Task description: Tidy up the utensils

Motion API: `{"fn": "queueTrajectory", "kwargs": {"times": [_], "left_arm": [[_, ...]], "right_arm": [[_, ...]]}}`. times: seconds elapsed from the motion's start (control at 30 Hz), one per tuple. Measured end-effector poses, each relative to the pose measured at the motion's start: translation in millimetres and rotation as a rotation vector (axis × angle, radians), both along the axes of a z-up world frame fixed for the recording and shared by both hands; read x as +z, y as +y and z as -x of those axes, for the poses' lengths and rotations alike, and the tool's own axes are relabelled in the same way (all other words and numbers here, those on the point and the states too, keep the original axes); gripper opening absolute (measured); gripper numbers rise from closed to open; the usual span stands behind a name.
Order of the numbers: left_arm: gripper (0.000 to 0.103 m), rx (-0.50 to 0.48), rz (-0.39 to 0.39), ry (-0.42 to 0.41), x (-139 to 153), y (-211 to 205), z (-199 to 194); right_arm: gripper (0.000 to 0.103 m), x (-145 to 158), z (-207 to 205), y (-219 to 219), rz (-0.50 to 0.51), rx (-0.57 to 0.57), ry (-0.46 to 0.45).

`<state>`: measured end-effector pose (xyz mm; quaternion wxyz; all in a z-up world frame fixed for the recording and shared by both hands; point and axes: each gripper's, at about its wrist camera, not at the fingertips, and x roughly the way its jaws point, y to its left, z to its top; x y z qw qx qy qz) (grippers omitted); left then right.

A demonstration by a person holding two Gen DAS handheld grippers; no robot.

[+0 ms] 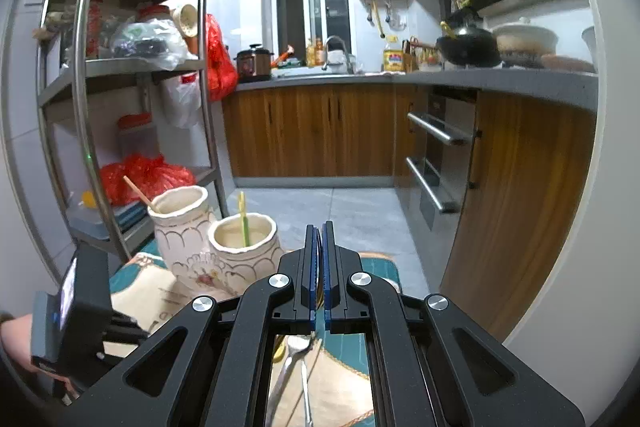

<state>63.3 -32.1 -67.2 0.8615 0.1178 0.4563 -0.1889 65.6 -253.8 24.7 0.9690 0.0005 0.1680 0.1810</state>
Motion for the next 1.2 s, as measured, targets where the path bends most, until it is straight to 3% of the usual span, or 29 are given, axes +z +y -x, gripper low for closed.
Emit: {"fn": "queueTrajectory", "kwargs": {"times": [0.17, 0.27, 0.6, 0.8, 0.97, 1.2], "left_arm": [[0.006, 0.013, 0.033, -0.042, 8.4, 8.0, 4.0], [0.006, 0.011, 0.088, -0.11, 23.6, 17.7, 13.7], [0.006, 0.051, 0.232, -0.485, 78.0, 39.2, 43.2], [0.006, 0.1, 0.291, -0.616, 105.9, 55.2, 45.4], [0.006, 0.122, 0.383, -0.694, 138.4, 79.3, 43.5], [0.006, 0.181, 0.468, -0.714, 158.9, 110.2, 15.6]], "right_arm": [[0.003, 5.4, 6.7, -0.9, 0.004, -0.021, -0.043], [0.003, 8.9, 8.6, -3.1, -0.005, -0.036, -0.053], [0.003, 21.2, 16.4, 9.5, 0.026, -0.059, -0.105], [0.003, 33.7, 19.1, 17.3, 0.025, -0.053, -0.14], [0.003, 44.0, 12.9, 25.0, 0.024, -0.046, -0.159], [0.003, 65.7, 0.5, 30.9, -0.03, -0.019, -0.182]]}}
